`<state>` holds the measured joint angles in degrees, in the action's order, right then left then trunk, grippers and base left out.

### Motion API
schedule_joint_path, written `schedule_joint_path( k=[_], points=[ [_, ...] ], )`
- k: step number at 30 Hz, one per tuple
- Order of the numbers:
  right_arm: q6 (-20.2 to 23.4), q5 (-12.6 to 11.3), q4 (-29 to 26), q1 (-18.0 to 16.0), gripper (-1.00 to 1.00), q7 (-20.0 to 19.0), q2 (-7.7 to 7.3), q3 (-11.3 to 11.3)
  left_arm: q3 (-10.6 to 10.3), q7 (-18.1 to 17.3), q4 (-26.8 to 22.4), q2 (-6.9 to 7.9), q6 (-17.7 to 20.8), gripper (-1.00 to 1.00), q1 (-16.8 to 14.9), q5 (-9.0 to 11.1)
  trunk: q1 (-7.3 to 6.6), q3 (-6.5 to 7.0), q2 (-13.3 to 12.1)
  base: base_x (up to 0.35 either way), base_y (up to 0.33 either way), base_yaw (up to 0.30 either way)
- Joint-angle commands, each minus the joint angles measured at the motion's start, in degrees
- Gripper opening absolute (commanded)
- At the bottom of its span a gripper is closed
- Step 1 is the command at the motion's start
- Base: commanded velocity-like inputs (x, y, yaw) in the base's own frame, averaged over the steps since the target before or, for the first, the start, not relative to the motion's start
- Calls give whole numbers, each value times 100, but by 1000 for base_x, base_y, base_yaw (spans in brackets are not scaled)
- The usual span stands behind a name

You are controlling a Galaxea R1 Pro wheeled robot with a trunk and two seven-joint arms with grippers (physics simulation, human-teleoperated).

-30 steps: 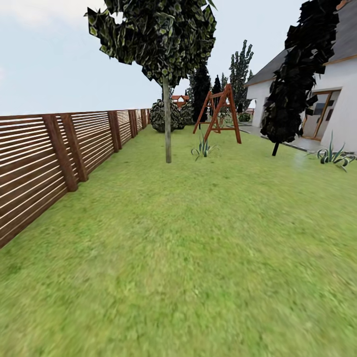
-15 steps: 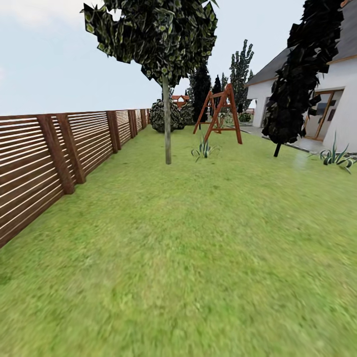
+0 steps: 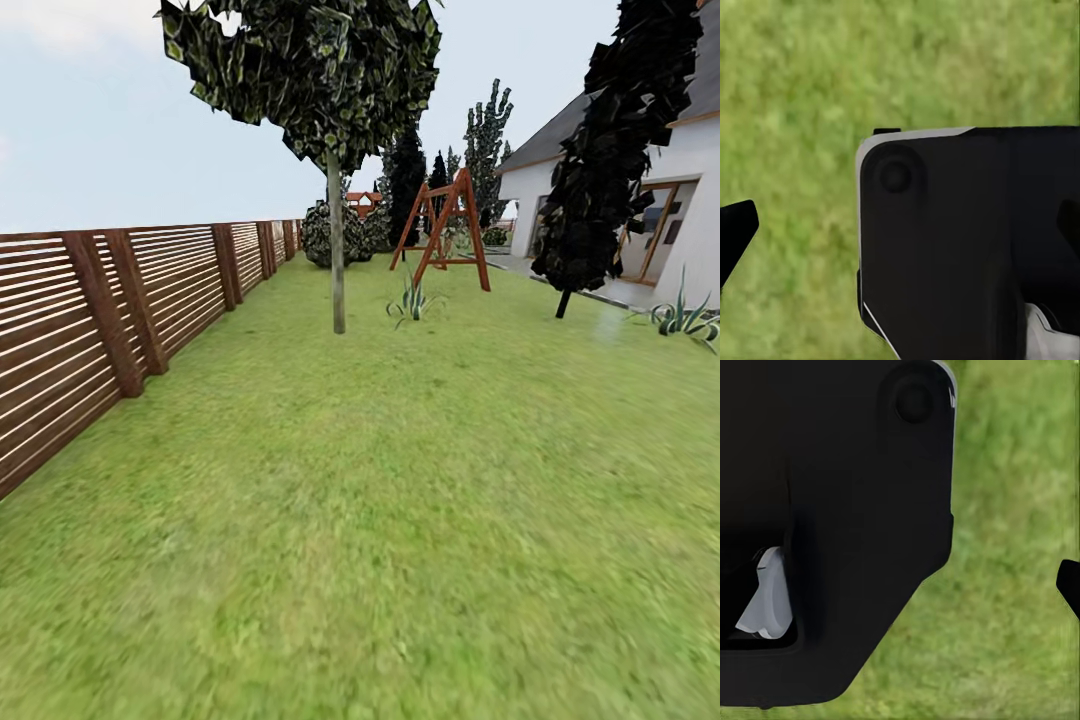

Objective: Take the three Easter eggs out of the wicker basket on the lawn in the garden, then place them on the lawn next to a single tree (choose any tree) so that all three eggs are next to the same tree and none are left in the basket.

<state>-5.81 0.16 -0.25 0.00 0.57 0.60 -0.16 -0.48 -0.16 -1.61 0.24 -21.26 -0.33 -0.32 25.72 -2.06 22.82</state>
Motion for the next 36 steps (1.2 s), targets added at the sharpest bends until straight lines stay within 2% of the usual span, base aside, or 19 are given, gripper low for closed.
schedule_joint_path(
  k=[1,12,18,25,36],
  points=[
    [-16,1,-4,0,100,7,1,-2,-4,-2,3,1,-18,100,-3,-3,6,-11,10,295,0,0],
    [-21,21,-10,0,100,3,-3,14,-4,-2,3,1,-18,100,-6,-3,6,-11,10,295,0,0],
    [-13,16,-75,-7,100,4,-120,42,-4,-2,3,2,-18,100,-5,-3,6,-11,10,297,0,0],
    [-16,16,-102,-9,100,5,-169,31,-4,-2,3,0,-18,100,-4,-6,6,-11,10,316,0,0],
    [-22,-6,-123,-9,100,5,-107,44,-4,-2,4,-5,-17,100,-3,-18,6,-11,10,329,0,-4]
  ],
)
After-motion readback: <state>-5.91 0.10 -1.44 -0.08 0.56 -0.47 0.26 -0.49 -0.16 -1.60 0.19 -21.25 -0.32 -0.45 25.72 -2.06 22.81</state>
